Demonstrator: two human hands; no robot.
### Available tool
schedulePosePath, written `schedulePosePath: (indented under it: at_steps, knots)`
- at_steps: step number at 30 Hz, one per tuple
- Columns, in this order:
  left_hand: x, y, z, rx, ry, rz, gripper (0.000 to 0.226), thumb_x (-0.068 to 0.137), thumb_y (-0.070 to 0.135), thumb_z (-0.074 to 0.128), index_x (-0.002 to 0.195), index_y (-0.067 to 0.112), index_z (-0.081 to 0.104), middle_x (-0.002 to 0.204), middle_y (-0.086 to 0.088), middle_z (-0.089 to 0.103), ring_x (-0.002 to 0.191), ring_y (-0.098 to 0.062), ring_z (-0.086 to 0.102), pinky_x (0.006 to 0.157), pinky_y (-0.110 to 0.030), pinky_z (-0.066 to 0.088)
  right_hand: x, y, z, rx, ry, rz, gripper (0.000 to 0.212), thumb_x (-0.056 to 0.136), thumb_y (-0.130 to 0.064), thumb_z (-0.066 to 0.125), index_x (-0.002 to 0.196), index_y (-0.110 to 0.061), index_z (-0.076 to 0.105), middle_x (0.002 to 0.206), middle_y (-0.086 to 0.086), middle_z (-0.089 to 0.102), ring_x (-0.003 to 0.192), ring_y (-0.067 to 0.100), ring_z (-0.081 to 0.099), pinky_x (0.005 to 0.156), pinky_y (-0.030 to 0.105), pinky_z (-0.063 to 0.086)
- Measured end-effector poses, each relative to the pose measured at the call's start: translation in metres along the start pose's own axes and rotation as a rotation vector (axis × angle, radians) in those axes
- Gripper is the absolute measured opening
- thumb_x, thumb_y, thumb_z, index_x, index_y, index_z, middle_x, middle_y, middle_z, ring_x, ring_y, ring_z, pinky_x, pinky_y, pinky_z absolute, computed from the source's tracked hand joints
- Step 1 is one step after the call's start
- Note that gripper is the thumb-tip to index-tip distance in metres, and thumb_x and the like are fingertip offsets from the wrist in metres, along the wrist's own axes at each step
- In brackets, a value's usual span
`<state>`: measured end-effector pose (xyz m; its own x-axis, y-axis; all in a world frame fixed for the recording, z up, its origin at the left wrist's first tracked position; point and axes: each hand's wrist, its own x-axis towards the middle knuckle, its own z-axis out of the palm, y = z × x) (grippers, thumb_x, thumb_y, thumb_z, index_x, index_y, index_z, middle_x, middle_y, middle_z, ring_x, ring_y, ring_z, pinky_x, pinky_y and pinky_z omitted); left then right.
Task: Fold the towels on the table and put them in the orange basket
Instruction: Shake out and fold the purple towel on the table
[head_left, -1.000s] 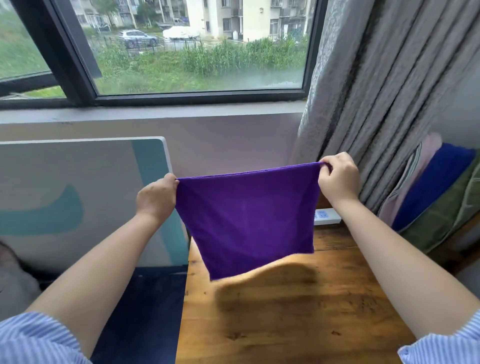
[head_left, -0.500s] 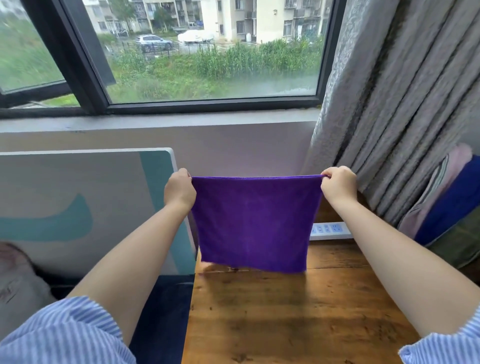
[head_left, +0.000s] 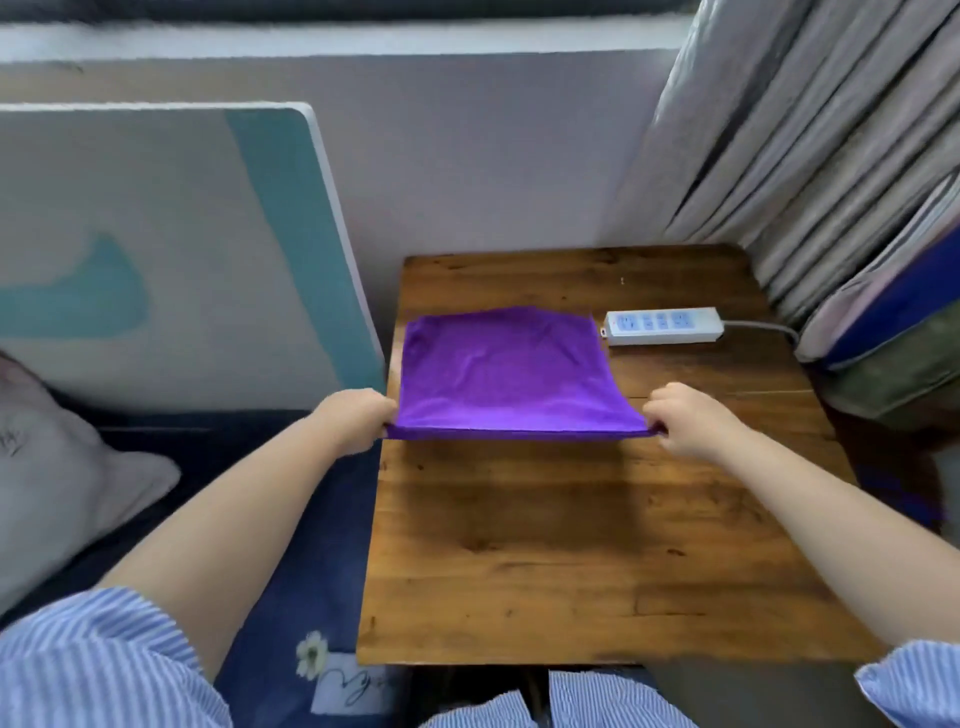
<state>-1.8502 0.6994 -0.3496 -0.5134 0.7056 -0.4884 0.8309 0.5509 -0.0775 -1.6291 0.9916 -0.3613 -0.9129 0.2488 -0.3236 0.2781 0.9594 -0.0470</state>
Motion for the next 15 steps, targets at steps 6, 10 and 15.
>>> schedulePosePath:
  at_steps: [6, 10, 15]
  knots:
    - [-0.008, 0.053, 0.062, 0.270, -0.463, 0.202, 0.025, 0.089, 0.012, 0.049, 0.111, 0.005, 0.060, 0.098, -0.010, 0.055, 0.091, -0.024, 0.054, 0.086, -0.037, 0.049, -0.027, -0.032, 0.081, -0.222, -0.454, -0.074, 0.025, 0.079, -0.009, 0.048, 0.101, -0.007, 0.059, 0.113, 0.012, 0.059, 0.110, 0.027, 0.051, 0.087, 0.031, 0.046]
    - [-0.013, 0.071, 0.101, 0.312, -0.523, 0.208, 0.026, 0.088, 0.011, 0.047, 0.111, 0.007, 0.058, 0.116, -0.009, 0.060, 0.105, -0.029, 0.058, 0.081, -0.036, 0.050, -0.040, -0.045, 0.114, -0.328, -0.479, -0.156, 0.032, 0.083, -0.013, 0.047, 0.114, -0.010, 0.053, 0.120, 0.009, 0.055, 0.115, 0.026, 0.046, 0.092, 0.033, 0.042]
    - [-0.025, 0.074, 0.145, 0.272, -0.460, 0.161, 0.028, 0.087, 0.012, 0.045, 0.114, 0.015, 0.056, 0.115, -0.003, 0.060, 0.105, -0.027, 0.059, 0.075, -0.032, 0.047, -0.054, -0.046, 0.138, -0.392, -0.478, -0.177, 0.030, 0.087, -0.013, 0.045, 0.116, -0.011, 0.050, 0.120, 0.009, 0.054, 0.114, 0.026, 0.048, 0.090, 0.033, 0.042]
